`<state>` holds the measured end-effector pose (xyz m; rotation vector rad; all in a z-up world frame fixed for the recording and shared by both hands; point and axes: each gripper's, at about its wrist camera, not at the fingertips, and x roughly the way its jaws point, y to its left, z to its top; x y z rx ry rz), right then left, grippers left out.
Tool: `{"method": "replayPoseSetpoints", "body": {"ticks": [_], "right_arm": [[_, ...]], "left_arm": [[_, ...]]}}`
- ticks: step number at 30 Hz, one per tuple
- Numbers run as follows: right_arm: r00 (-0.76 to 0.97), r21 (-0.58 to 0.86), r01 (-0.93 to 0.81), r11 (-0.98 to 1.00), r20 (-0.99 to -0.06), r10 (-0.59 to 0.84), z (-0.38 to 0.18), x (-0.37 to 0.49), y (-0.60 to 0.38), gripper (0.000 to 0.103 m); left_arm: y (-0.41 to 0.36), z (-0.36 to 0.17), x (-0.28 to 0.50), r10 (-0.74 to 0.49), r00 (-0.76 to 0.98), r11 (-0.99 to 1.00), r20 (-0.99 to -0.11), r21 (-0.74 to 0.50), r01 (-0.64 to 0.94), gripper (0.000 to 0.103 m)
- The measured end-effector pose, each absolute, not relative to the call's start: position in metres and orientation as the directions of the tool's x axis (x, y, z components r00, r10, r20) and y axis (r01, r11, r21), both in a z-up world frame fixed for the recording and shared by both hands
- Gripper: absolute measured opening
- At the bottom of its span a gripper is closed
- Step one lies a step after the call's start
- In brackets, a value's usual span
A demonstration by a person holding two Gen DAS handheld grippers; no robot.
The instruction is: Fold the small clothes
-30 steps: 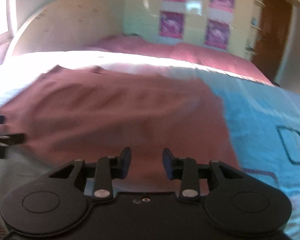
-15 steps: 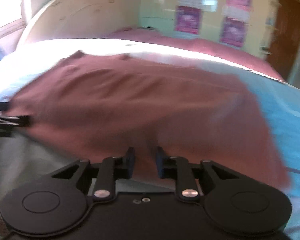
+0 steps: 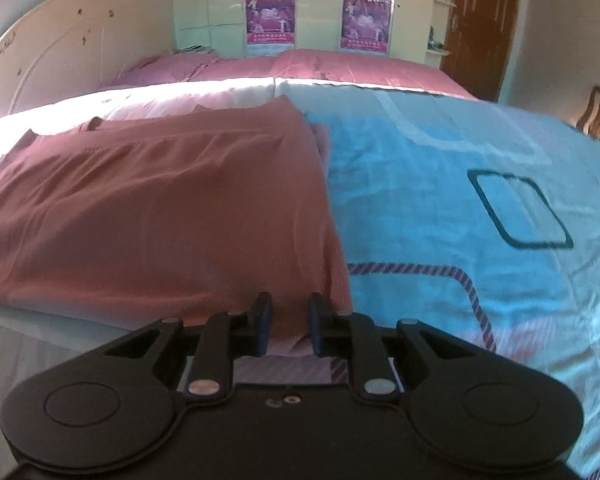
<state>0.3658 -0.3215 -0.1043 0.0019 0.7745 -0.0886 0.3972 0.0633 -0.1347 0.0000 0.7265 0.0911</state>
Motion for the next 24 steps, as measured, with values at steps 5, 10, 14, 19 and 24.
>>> {"method": "replayPoseSetpoints", "body": {"ticks": [5,10,14,19,24], "right_arm": [[0.774,-0.001,0.123,0.992,-0.625,-0.097,-0.079,0.337,-0.34,0.033],[0.712,0.011,0.088,0.996,-0.7,-0.055,-0.095,0.358,-0.342,0.034],[0.685,-0.009,0.058,0.998,-0.727,-0.046,-0.111,0.357,-0.341,0.017],[0.694,0.033,0.065,0.997,-0.719,-0.021,-0.105,0.348,-0.348,0.012],[0.728,0.089,0.079,0.993,-0.686,0.004,-0.094,0.346,-0.358,0.031]], "left_arm": [[0.06,-0.103,0.373,0.067,0.836,0.998,-0.544,0.039,-0.055,0.097],[0.054,-0.11,0.388,-0.029,0.826,1.0,-0.562,-0.016,0.025,0.091],[0.051,-0.141,0.402,-0.004,0.748,0.999,-0.664,0.033,0.035,0.089],[0.067,-0.133,0.395,-0.007,0.765,1.0,-0.644,-0.011,-0.001,0.084],[0.091,-0.124,0.384,0.058,0.812,0.995,-0.581,-0.028,-0.091,0.084]]}}
